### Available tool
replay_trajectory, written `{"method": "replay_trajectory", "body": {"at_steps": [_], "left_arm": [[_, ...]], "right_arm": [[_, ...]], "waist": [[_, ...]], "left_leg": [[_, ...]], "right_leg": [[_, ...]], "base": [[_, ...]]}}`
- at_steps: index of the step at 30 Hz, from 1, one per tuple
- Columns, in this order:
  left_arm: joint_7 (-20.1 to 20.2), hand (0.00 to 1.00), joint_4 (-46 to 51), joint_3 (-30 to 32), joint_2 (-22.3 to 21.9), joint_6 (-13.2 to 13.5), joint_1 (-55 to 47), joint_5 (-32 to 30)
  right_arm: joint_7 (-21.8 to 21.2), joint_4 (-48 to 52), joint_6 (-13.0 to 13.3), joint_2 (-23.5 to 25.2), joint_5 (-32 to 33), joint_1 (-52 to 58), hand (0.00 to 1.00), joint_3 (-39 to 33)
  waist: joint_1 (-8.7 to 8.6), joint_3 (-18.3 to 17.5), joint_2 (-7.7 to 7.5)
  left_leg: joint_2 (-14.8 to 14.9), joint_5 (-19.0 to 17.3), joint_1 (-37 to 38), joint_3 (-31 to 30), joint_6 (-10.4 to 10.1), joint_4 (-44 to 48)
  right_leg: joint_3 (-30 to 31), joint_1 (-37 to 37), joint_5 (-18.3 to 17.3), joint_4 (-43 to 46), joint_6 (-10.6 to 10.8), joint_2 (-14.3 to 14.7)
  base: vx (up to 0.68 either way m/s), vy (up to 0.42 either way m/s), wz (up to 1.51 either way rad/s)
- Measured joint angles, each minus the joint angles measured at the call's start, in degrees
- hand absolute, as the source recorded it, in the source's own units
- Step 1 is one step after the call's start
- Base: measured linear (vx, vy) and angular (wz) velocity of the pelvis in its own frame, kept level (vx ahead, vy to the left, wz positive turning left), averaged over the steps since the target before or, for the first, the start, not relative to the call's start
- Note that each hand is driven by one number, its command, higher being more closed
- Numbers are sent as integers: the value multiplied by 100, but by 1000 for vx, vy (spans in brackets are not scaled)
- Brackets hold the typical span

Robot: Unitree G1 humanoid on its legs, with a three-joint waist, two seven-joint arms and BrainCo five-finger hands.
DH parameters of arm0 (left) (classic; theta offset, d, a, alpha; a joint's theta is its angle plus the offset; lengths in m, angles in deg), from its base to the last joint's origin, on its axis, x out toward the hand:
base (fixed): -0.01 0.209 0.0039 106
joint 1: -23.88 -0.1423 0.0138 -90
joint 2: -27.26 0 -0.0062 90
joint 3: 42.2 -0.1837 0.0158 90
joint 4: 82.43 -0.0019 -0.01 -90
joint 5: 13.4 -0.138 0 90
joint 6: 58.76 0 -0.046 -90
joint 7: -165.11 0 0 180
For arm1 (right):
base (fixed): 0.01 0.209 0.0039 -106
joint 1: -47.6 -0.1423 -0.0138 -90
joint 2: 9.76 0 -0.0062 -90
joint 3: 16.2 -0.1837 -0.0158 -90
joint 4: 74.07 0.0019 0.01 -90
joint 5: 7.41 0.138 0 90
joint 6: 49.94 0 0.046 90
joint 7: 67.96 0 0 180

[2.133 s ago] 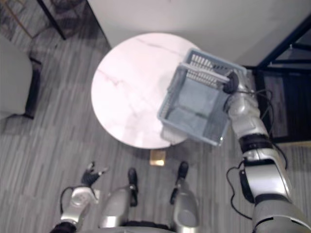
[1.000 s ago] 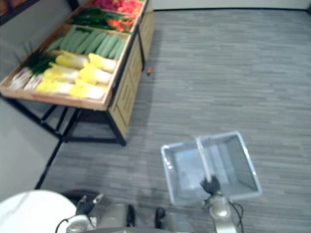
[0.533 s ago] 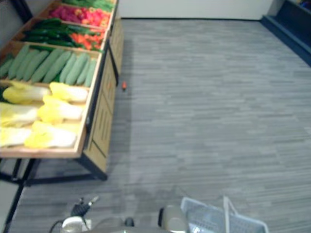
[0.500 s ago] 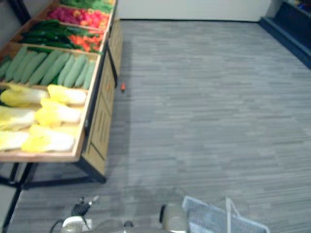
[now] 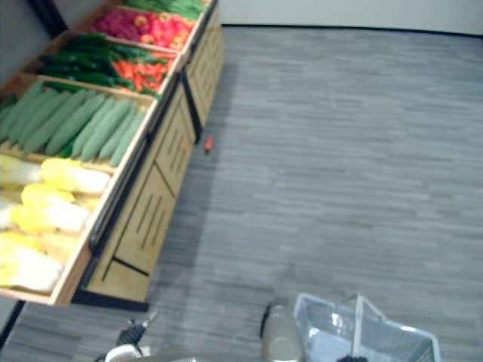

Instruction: Pick vegetable in the basket

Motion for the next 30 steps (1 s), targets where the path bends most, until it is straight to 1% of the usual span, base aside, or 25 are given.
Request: {"method": "replay_trajectory", "body": {"at_steps": [1,2,4,5,6,7,8,9,10,11,12,13,14,15,16,18,20,22,23,24,25,26,27,28,30], "left_arm": [[-2,0,0,2,-5,-4,-31,0],[-9,0,16,35,-4,-2,-108,2],[-31,0,54,71,-37,-5,-182,13],[-34,0,74,93,-65,-6,-225,18],[-32,0,107,82,-68,-6,-223,15],[-30,0,104,84,-61,-7,-232,14],[-16,0,97,103,3,-8,-153,2],[-17,0,104,116,47,-7,-112,0],[-17,0,120,187,50,-8,-95,-2],[-15,0,70,234,34,-44,-99,-1],[-13,0,12,250,33,-71,-99,0],[-9,0,-5,206,85,-129,-134,0],[-6,0,-3,192,111,-133,-158,-1],[-7,0,-6,131,165,-161,-166,-3],[-6,0,-7,60,204,-173,-156,-4],[-16,0,-2,-114,247,-179,-155,-2],[-34,0,7,-128,248,-174,-160,-2],[-59,0,50,-129,314,-177,-163,0],[-77,0,116,-142,328,-171,-158,0],[-78,0,223,-190,428,-158,-156,1],[-77,0,259,-217,530,-139,-136,1],[-77,0,216,-240,606,-126,-48,1],[-66,0,112,-253,449,-127,104,0],[-73,0,115,-241,380,-132,123,0],[-61,0,104,-83,250,-134,39,0]], "right_arm": [[-10,-1,-3,-35,-4,-10,100,90],[-11,-6,-11,-62,-7,-18,100,246],[-13,-4,-9,-55,-9,-58,100,249],[-14,5,-9,-77,-8,-124,100,223],[-10,17,-6,-151,-8,-214,100,229],[-11,9,-2,-175,-8,-242,100,232],[-4,-1,-7,-107,-7,-253,100,219],[-11,-2,-8,-94,-7,-276,100,214],[-16,-21,-7,-131,-32,-357,100,214],[-15,-69,-8,-210,-55,-461,100,197],[-16,-104,-8,-249,-61,-484,100,168],[1,-146,-3,-257,-61,-455,100,-37],[12,-146,0,-255,-56,-425,100,-109],[11,-148,3,-224,-20,-397,100,-256],[13,-152,3,-193,-4,-390,100,-314],[53,-168,-2,-107,13,-339,100,-466],[57,-164,3,-85,10,-265,100,-464],[49,-157,26,-27,7,-212,100,-461],[53,-162,55,19,13,-137,100,-461],[60,-178,68,124,86,-45,100,-453],[55,-199,81,198,146,39,100,-454],[56,-254,82,223,216,66,100,-463],[81,-420,84,143,292,-77,100,-490],[73,-382,98,93,292,-108,100,-471],[50,-398,132,137,290,-210,100,-451]], "waist": [[64,20,14],[152,42,-27],[224,55,-60],[305,58,-69],[323,60,-75],[335,57,-69],[312,30,-246],[281,-9,-304],[286,2,-364],[303,-8,-374],[297,-8,-380],[311,14,-478],[300,14,-526],[246,13,-579],[236,18,-594],[203,22,-572],[170,17,-520],[114,13,-585],[86,2,-620],[82,-84,-806],[61,-136,-999],[40,-106,-1047],[137,-74,-763],[140,-78,-637],[191,-54,-458]], "left_leg": [[74,-184,-209,174,37,436],[86,-567,-573,573,97,979],[-56,-936,-1016,1226,158,867],[-237,-1057,-1192,1799,216,280],[-469,-835,-1225,2636,355,-736],[-506,-698,-1232,3249,643,-1195],[-558,-781,-1000,4207,864,-1556],[-596,-782,-958,4551,984,-1656],[-634,-913,-964,5053,1350,-1733],[-831,-1155,-877,5018,1644,-2016],[-975,-1224,-782,4885,1616,-2242],[-1324,-1188,-445,4564,1543,-2671],[-1437,-1189,-308,4392,1533,-2779],[-1554,-1219,-67,3986,1463,-2921],[-1565,-1231,19,3774,1442,-2951],[-1465,-1165,466,3083,1316,-3200],[-1325,-1059,689,2597,1137,-3390],[-1210,-955,724,2026,963,-3417],[-1140,-880,737,1643,835,-3476],[-1187,-814,565,1217,642,-3502],[-1280,-845,506,1027,503,-3546],[-1257,-925,463,781,316,-3630],[-1001,-849,287,436,141,-3627],[-923,-801,209,377,100,-3587],[-633,-633,107,187,50,-3573]], "right_leg": [[-22,224,1,-183,-5,48],[-89,657,23,-559,-30,72],[-299,1163,84,-1026,-22,36],[-424,1362,114,-1186,-1,-19],[-626,1500,94,-1240,62,-73],[-750,1591,30,-1285,109,-84],[-1050,1755,-74,-1286,232,-225],[-1225,1765,-93,-1285,259,-288],[-1487,1800,-117,-1266,300,-319],[-1636,1812,-193,-994,424,-385],[-1703,1791,-238,-681,496,-474],[-1721,1612,-203,670,615,-880],[-1637,1443,-29,1372,764,-1081],[-1188,1024,672,2734,964,-1331],[-1000,816,686,3280,991,-1363],[-745,122,483,4426,656,-1371],[-686,-289,295,4180,481,-1318],[-282,-600,86,3265,505,-1186],[275,-611,86,2224,499,-952],[1313,-415,395,634,619,-729],[1846,-329,722,125,615,-687],[2243,-167,280,47,992,-642],[2170,-148,-18,94,792,-316],[2068,-164,-108,171,777,-206],[1648,-194,-367,488,536,43]], "base": [[357,-195,14],[365,-164,23],[376,-105,35],[396,17,43],[356,48,57],[474,69,108],[350,42,118],[423,47,147],[399,56,124],[406,88,113],[419,133,132],[350,124,122],[538,110,163],[464,30,130],[564,-63,164],[447,-182,157],[389,-286,153],[347,-394,167],[334,-632,207],[306,-674,215],[204,-598,196],[135,-538,148],[102,-486,119],[66,-493,83],[17,-325,66]]}}
